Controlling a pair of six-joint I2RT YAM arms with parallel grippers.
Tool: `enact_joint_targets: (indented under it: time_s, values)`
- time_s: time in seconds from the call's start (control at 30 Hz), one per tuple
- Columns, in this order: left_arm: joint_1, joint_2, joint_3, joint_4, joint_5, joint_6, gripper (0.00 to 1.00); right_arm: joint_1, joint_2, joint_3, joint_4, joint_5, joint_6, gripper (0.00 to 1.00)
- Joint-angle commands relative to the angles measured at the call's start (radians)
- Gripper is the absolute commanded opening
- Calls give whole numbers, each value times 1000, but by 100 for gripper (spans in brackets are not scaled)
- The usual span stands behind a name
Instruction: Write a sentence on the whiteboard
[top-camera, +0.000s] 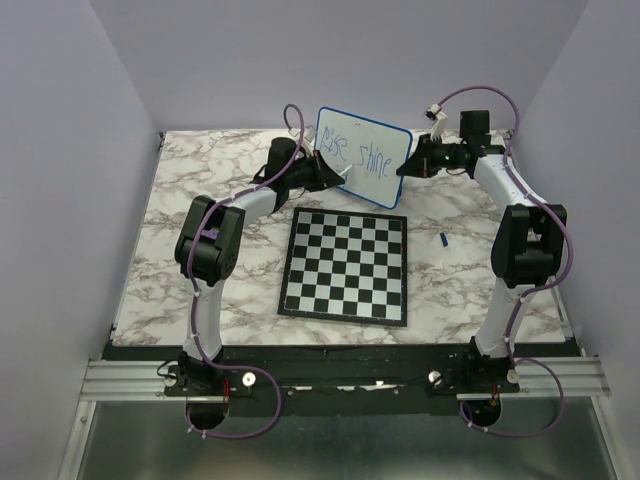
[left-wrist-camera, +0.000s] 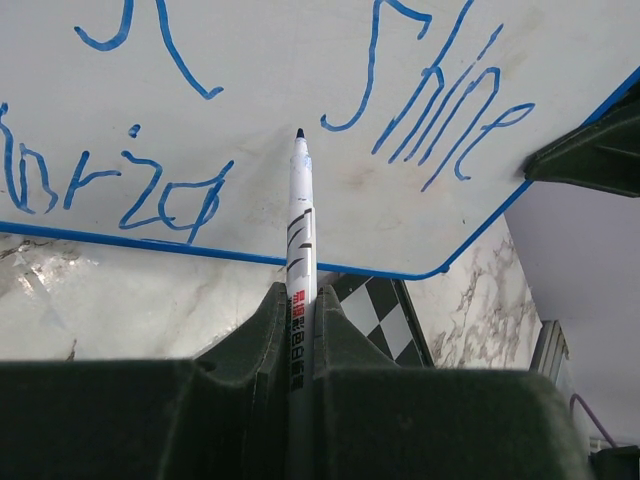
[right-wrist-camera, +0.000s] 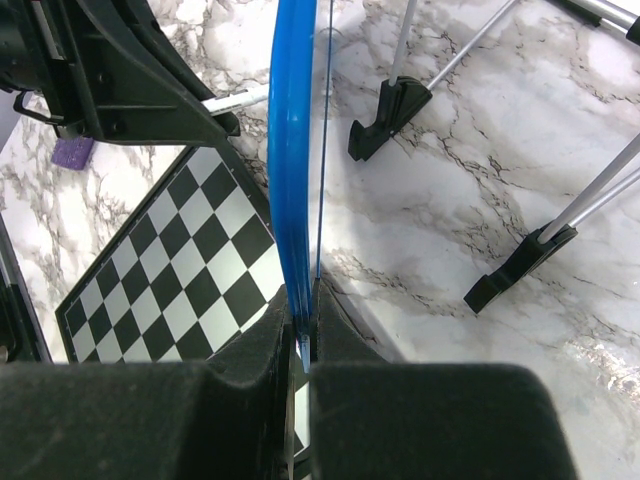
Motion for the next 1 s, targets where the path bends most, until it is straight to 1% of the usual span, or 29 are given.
enact_joint_targets:
  time_s: [0.0, 0.63, 0.97]
  values:
    - [-3, 18, 22, -10, -18, 1, 0, 3, 13, -5, -9, -45, -13, 0]
    - [0, -28, -42, 44, -9, 3, 0, 3, 10, -5, -9, -45, -11, 0]
    - [0, -15, -44, 75, -7, -17, 0, 3, 10, -5, -9, -46, -11, 0]
